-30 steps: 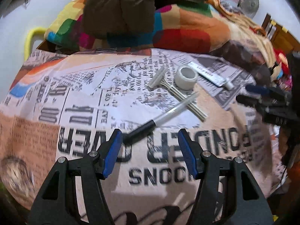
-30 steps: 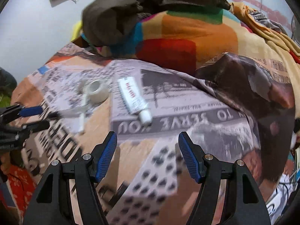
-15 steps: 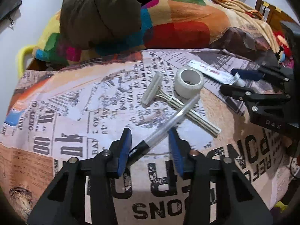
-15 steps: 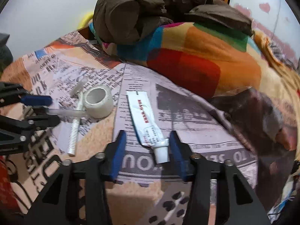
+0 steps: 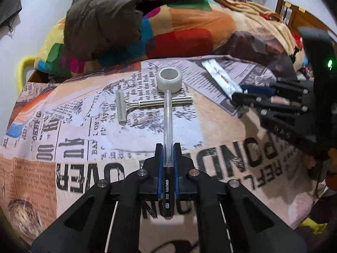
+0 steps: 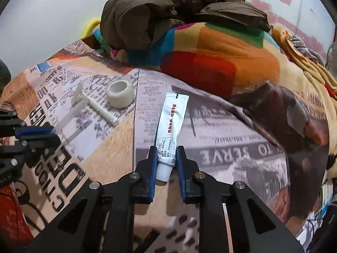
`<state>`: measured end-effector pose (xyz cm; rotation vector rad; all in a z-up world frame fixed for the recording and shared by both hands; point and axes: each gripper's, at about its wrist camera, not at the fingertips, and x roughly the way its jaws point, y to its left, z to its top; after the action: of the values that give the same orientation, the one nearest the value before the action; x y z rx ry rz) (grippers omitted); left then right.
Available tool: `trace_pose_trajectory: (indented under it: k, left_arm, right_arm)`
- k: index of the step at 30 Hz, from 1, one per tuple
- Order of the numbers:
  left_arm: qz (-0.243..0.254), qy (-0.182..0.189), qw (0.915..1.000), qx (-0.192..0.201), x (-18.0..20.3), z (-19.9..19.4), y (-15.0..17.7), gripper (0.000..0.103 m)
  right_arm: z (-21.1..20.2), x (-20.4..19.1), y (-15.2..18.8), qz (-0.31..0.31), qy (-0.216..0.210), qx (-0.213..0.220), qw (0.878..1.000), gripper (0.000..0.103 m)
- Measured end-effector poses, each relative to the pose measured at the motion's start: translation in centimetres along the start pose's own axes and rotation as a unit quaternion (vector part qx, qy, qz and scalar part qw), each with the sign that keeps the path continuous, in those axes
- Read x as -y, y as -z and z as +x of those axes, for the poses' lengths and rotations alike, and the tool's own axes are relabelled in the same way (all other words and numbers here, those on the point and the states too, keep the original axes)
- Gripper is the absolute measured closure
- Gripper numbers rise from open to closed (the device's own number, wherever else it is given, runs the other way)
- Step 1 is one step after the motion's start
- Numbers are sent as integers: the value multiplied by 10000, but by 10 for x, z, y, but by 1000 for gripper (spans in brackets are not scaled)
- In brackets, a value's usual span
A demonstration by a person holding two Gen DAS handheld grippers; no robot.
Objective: Collect trash
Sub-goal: 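Carry the clear pen and white tube with both grippers toward the white bin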
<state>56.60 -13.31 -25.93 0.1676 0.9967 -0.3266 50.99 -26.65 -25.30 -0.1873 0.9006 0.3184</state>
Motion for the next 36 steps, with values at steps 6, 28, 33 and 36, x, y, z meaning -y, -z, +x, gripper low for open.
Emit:
trace_pose_trajectory:
  k: [6, 28, 33, 36]
  left_arm:
    - [-242, -25, 9995, 205, -4, -37, 4, 95]
    - [-726, -553, 9893, 1136, -34, -245, 71, 95]
    - [-832, -750, 9847, 1337, -47, -289, 97, 95]
    - [-895, -922, 9803, 1502, -55, -313, 115, 95]
  right_arm:
    - [-30, -1, 7, 396, -136, 109, 9991, 87]
    - [-208, -89, -17, 173, -569, 1236, 9905, 87]
    - [-235, -122, -16, 26, -889, 1326, 9872, 87]
    - [-246, -142, -14, -60, -1103, 1389, 9841, 87]
